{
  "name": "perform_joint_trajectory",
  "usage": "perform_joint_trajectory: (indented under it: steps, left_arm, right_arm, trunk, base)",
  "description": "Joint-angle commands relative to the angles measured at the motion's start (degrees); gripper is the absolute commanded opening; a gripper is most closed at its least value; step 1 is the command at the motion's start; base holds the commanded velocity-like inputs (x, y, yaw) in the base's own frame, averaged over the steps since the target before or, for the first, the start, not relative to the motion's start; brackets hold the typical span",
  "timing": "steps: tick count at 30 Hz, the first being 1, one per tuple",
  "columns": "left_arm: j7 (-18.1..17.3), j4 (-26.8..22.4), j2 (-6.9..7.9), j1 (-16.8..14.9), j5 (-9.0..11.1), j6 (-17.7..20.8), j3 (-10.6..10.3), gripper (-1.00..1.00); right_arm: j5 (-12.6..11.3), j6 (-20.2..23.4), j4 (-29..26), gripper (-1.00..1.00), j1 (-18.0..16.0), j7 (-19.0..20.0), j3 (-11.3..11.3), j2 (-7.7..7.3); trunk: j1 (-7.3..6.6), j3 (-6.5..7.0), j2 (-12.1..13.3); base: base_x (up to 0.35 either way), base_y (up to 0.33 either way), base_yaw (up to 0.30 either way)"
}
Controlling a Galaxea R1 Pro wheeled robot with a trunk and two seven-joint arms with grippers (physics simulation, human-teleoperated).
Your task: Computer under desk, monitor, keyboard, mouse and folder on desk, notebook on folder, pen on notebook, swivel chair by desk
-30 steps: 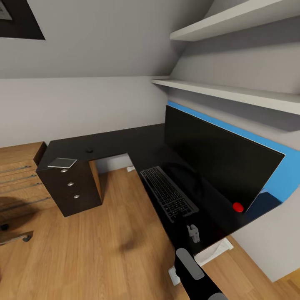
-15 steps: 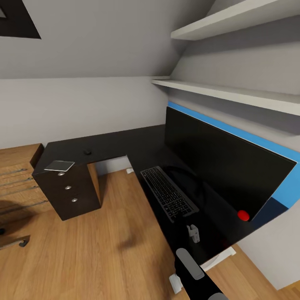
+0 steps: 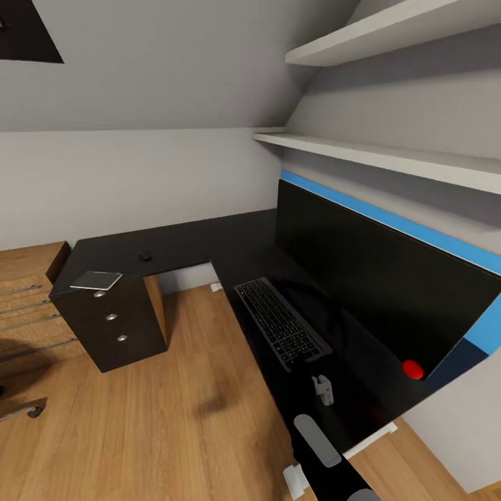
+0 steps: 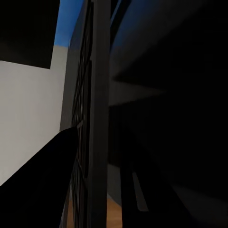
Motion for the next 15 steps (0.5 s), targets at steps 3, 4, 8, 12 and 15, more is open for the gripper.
perform_joint_trajectory:
  steps: [3, 4, 8, 12, 15]
  left_arm:
    - [0.37, 0.01, 0.06, -0.04, 0.52, -0.31, -0.40, 1.00]
    - [0.37, 0.01, 0.06, -0.04, 0.50, -0.31, -0.40, 1.00]
    - [0.38, 0.01, 0.06, -0.04, 0.50, -0.31, -0.40, 1.00]
    - [0.38, 0.01, 0.06, -0.04, 0.48, -0.31, -0.40, 1.00]
    - [0.37, 0.01, 0.05, -0.04, 0.47, -0.31, -0.40, 1.00]
  right_arm:
    - [-0.58, -0.35, 0.05, -1.00, -0.05, 0.47, 0.14, 0.00]
    - [-0.57, -0.38, 0.05, -1.00, -0.05, 0.47, 0.14, 0.00]
    - [-0.56, -0.51, 0.05, -1.00, -0.05, 0.47, 0.14, 0.00]
    - [-0.56, -0.53, -0.02, -1.00, -0.05, 0.43, 0.14, 0.00]
    - [-0.56, -0.54, -0.04, -1.00, -0.05, 0.42, 0.14, 0.00]
  trunk:
    - [0.00, -0.06, -0.04]
    - [0.00, -0.06, -0.04]
    - [0.00, -0.06, -0.04]
    - [0.00, -0.06, -0.04]
    - [0.00, -0.06, -0.04]
  base:
    - [0.003, 0.000, 0.000]
    - [0.001, 0.000, 0.000]
    - [0.000, 0.000, 0.000]
    - [0.000, 0.000, 0.000]
    - [0.000, 0.000, 0.000]
